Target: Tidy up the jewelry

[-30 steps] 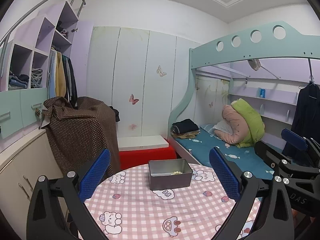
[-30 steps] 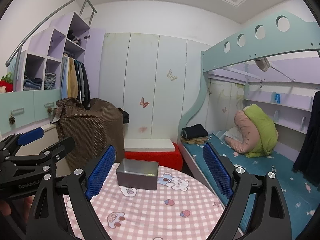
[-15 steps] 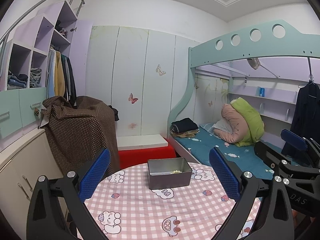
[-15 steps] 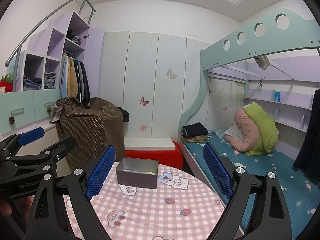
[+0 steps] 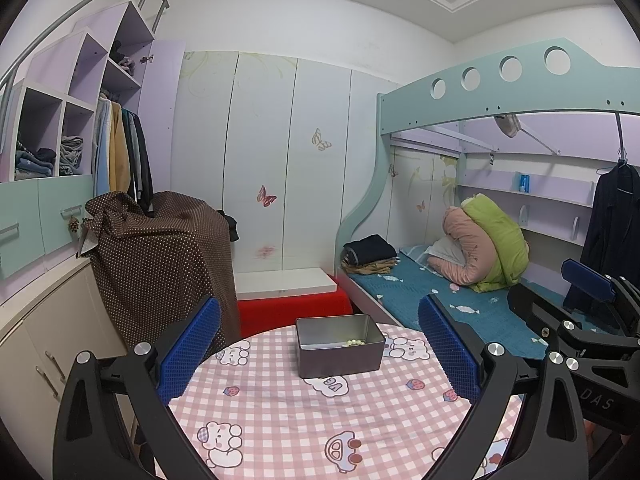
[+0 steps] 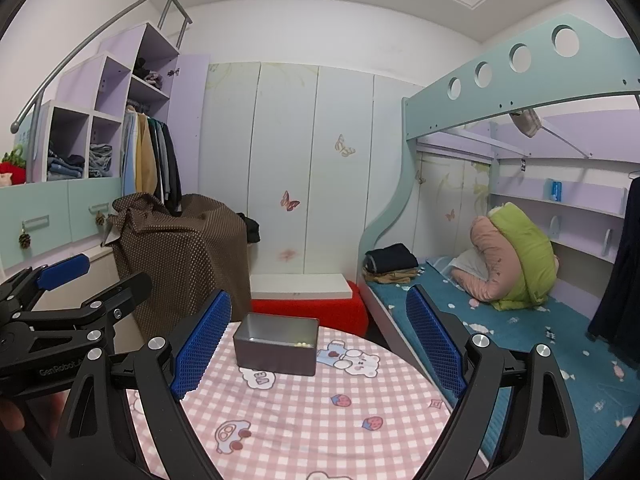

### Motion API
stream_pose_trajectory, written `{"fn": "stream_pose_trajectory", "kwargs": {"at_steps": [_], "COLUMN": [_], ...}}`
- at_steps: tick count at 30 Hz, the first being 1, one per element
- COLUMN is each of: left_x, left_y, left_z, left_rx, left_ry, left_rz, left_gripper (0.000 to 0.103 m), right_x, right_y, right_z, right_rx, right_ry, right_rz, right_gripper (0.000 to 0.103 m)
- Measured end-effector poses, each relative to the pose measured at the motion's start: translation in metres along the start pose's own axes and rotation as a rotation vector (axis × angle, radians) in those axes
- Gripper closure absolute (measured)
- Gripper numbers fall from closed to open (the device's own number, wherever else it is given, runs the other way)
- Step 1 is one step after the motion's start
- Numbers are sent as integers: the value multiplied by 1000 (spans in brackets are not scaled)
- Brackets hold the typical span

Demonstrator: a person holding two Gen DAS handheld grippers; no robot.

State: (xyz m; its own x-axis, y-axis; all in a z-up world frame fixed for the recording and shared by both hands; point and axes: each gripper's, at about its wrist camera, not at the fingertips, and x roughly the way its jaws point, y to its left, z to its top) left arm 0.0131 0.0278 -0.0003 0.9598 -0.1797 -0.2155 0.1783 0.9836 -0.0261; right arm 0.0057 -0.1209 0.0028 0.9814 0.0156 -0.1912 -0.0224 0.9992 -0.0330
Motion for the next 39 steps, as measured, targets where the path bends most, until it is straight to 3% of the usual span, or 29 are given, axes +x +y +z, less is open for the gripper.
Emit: {"fn": "stream_pose_trajectory", "kwargs": {"at_steps": [39], "left_x": [1], "left_y": [4], "left_z": [0], "left_rx": [4], "left_ry": [-5], "left_rz": [8], "left_gripper": [7], "right_x": [1], "right_y": [6], "right_z": [-3], "right_rx": [-5], "right_ry": [3], "right_rz": [3], "right_gripper": [17]}}
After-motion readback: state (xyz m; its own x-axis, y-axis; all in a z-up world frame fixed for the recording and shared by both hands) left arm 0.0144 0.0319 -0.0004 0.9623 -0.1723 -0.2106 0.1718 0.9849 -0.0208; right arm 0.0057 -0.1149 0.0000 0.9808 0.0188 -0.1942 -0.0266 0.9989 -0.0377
